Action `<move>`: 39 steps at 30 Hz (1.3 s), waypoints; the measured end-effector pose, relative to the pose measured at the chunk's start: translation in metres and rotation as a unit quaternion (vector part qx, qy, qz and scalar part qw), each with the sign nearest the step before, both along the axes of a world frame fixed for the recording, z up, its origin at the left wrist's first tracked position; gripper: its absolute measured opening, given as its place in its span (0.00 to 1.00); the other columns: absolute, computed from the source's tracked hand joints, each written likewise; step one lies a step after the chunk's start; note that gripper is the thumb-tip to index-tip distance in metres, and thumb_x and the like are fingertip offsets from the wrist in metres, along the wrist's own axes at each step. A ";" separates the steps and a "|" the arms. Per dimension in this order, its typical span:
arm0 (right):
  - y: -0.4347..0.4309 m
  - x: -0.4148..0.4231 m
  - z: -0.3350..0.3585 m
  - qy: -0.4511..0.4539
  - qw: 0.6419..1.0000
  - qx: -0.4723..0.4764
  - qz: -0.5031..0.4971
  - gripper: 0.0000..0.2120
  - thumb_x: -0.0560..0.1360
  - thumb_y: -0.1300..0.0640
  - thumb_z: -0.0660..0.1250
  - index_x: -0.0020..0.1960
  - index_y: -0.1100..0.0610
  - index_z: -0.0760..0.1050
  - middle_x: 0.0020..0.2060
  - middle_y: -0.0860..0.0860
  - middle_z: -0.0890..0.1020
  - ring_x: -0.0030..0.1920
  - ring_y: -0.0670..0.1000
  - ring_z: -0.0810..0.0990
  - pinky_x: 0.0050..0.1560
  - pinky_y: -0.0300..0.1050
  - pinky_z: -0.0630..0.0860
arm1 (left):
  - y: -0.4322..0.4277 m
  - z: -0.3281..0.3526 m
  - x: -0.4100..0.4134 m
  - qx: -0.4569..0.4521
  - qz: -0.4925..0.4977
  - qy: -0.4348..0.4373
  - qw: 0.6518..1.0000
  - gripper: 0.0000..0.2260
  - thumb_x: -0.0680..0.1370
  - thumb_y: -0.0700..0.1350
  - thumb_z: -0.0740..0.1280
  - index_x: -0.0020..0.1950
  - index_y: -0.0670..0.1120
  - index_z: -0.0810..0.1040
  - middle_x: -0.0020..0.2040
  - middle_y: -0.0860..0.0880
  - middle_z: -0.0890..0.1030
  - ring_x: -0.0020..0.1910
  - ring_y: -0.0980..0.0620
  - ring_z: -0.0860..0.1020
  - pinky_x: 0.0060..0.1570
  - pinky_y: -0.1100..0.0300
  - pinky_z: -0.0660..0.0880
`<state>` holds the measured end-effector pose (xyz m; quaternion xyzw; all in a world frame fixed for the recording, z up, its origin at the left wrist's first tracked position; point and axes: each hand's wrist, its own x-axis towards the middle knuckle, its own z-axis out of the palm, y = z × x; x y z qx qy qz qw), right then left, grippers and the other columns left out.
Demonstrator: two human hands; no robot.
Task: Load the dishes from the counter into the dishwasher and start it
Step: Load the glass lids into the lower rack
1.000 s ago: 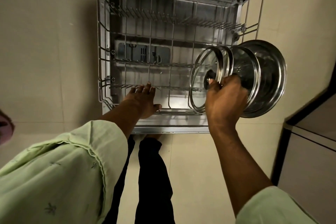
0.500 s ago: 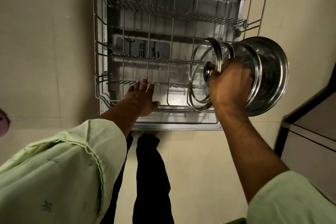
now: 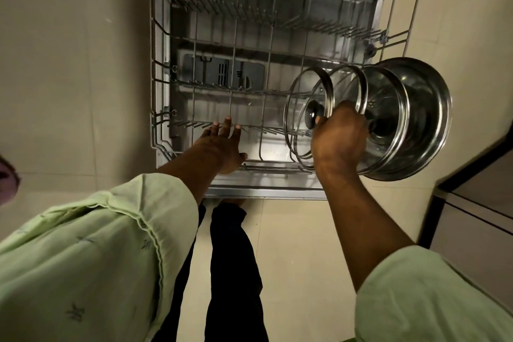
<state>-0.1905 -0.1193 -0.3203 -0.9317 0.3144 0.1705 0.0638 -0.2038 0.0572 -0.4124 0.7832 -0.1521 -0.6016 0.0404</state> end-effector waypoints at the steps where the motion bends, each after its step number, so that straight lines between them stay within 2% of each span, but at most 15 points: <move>1: 0.000 0.002 -0.001 0.013 1.000 -0.008 0.012 0.10 0.79 0.61 0.66 0.58 0.64 0.74 0.52 0.61 0.82 0.53 0.60 0.81 0.51 0.50 0.77 | 0.000 0.001 0.001 0.001 0.001 0.001 1.000 0.34 0.84 0.60 0.51 0.81 0.47 0.36 0.79 0.42 0.33 0.79 0.41 0.39 0.78 0.47 0.42; 3: 0.004 0.000 -0.006 0.018 0.998 -0.043 0.041 0.08 0.79 0.63 0.64 0.57 0.65 0.74 0.50 0.61 0.81 0.51 0.60 0.81 0.49 0.49 0.76 | 0.000 0.002 0.003 0.002 0.005 0.003 1.000 0.34 0.84 0.59 0.52 0.81 0.47 0.37 0.79 0.42 0.32 0.79 0.41 0.39 0.78 0.48 0.42; 5: 0.010 0.000 -0.011 -0.029 0.994 -0.083 0.062 0.05 0.76 0.66 0.68 0.50 0.66 0.76 0.42 0.62 0.82 0.42 0.60 0.82 0.41 0.47 0.77 | -0.001 0.003 0.005 -0.002 0.007 0.009 1.000 0.33 0.84 0.59 0.52 0.81 0.48 0.37 0.79 0.42 0.32 0.79 0.40 0.39 0.78 0.48 0.43; 6: 0.012 0.001 -0.013 -0.039 0.993 -0.086 0.069 0.05 0.77 0.65 0.67 0.51 0.66 0.76 0.42 0.61 0.82 0.43 0.60 0.82 0.41 0.48 0.77 | 0.000 0.003 0.005 -0.003 0.007 0.012 1.000 0.33 0.84 0.58 0.52 0.81 0.48 0.37 0.79 0.42 0.32 0.79 0.40 0.39 0.78 0.48 0.43; 8: 0.011 0.003 -0.012 0.032 0.997 -0.042 0.047 0.08 0.81 0.62 0.61 0.58 0.63 0.75 0.51 0.60 0.81 0.52 0.58 0.81 0.50 0.48 0.76 | 0.000 0.002 0.006 -0.005 0.009 0.016 1.000 0.33 0.84 0.58 0.52 0.81 0.48 0.37 0.78 0.42 0.31 0.79 0.40 0.39 0.78 0.48 0.43; 10: 0.006 0.006 -0.013 0.051 0.998 -0.032 0.033 0.10 0.82 0.60 0.60 0.60 0.62 0.75 0.55 0.59 0.80 0.56 0.57 0.80 0.52 0.47 0.75 | 0.000 0.002 0.007 -0.005 0.010 0.018 1.000 0.33 0.84 0.57 0.52 0.81 0.48 0.37 0.78 0.42 0.31 0.79 0.40 0.39 0.78 0.48 0.43; 15: 0.003 0.005 -0.017 0.054 0.998 -0.033 0.026 0.09 0.80 0.60 0.66 0.58 0.62 0.77 0.51 0.59 0.82 0.52 0.57 0.82 0.48 0.47 0.79 | -0.002 0.003 0.007 -0.004 0.007 0.023 1.000 0.33 0.85 0.56 0.52 0.81 0.47 0.37 0.78 0.42 0.31 0.79 0.39 0.39 0.78 0.47 0.44; 18: 0.002 0.005 -0.017 0.043 0.999 0.002 0.008 0.08 0.81 0.62 0.63 0.56 0.64 0.77 0.47 0.60 0.80 0.51 0.59 0.81 0.45 0.49 0.75 | -0.003 0.004 0.007 -0.002 0.003 0.021 1.000 0.32 0.85 0.56 0.52 0.81 0.47 0.37 0.78 0.43 0.31 0.79 0.39 0.39 0.78 0.47 0.44; 22: 0.011 -0.007 -0.023 0.017 0.998 -0.051 0.035 0.20 0.81 0.60 0.62 0.71 0.63 0.66 0.61 0.60 0.79 0.59 0.57 0.80 0.52 0.47 0.78 | -0.002 0.005 0.005 -0.001 -0.005 0.007 1.000 0.32 0.85 0.56 0.52 0.81 0.48 0.37 0.79 0.43 0.32 0.79 0.41 0.40 0.78 0.48 0.44; 24: 0.017 -0.017 -0.026 -0.011 0.997 -0.049 0.056 0.27 0.78 0.64 0.66 0.74 0.64 0.62 0.68 0.63 0.73 0.67 0.59 0.75 0.63 0.50 0.76 | 0.000 0.005 0.004 -0.001 -0.011 -0.004 1.000 0.32 0.85 0.57 0.52 0.81 0.49 0.38 0.79 0.43 0.33 0.80 0.41 0.41 0.78 0.48 0.44; 27: 0.026 -0.028 -0.023 -0.011 0.987 -0.048 0.152 0.32 0.74 0.66 0.68 0.75 0.64 0.62 0.73 0.63 0.66 0.74 0.62 0.64 0.75 0.56 0.58 | 0.007 0.009 0.008 -0.003 -0.014 -0.028 1.000 0.31 0.84 0.57 0.52 0.82 0.50 0.41 0.80 0.44 0.35 0.80 0.41 0.42 0.77 0.47 0.44; 29: 0.034 -0.032 -0.017 0.008 0.976 -0.011 0.216 0.32 0.73 0.62 0.68 0.75 0.62 0.62 0.75 0.61 0.64 0.76 0.61 0.61 0.77 0.58 0.51 | 0.012 0.016 0.011 -0.015 -0.010 -0.055 0.998 0.31 0.84 0.57 0.52 0.82 0.50 0.42 0.80 0.44 0.37 0.80 0.42 0.42 0.77 0.47 0.45; 31: 0.043 -0.035 -0.009 0.040 0.970 0.031 0.240 0.32 0.77 0.56 0.66 0.77 0.61 0.59 0.76 0.59 0.61 0.77 0.60 0.56 0.78 0.58 0.50 | 0.017 0.029 0.013 -0.029 -0.011 -0.088 0.996 0.30 0.84 0.57 0.52 0.82 0.49 0.42 0.80 0.44 0.38 0.80 0.42 0.41 0.77 0.47 0.45; 35: 0.059 -0.036 0.012 0.059 0.970 0.088 0.216 0.31 0.81 0.49 0.60 0.78 0.61 0.55 0.78 0.58 0.57 0.79 0.58 0.51 0.78 0.53 0.47 | 0.028 0.061 0.015 -0.039 -0.006 -0.136 0.990 0.30 0.85 0.56 0.52 0.81 0.48 0.42 0.81 0.44 0.39 0.80 0.44 0.41 0.77 0.47 0.44; 39: 0.075 -0.037 0.040 0.062 0.971 0.117 0.198 0.31 0.82 0.48 0.58 0.78 0.61 0.54 0.78 0.57 0.55 0.79 0.57 0.49 0.78 0.52 0.47 | 0.045 0.100 0.008 -0.038 0.004 -0.181 0.983 0.30 0.85 0.55 0.52 0.81 0.47 0.43 0.81 0.44 0.39 0.80 0.44 0.41 0.77 0.48 0.44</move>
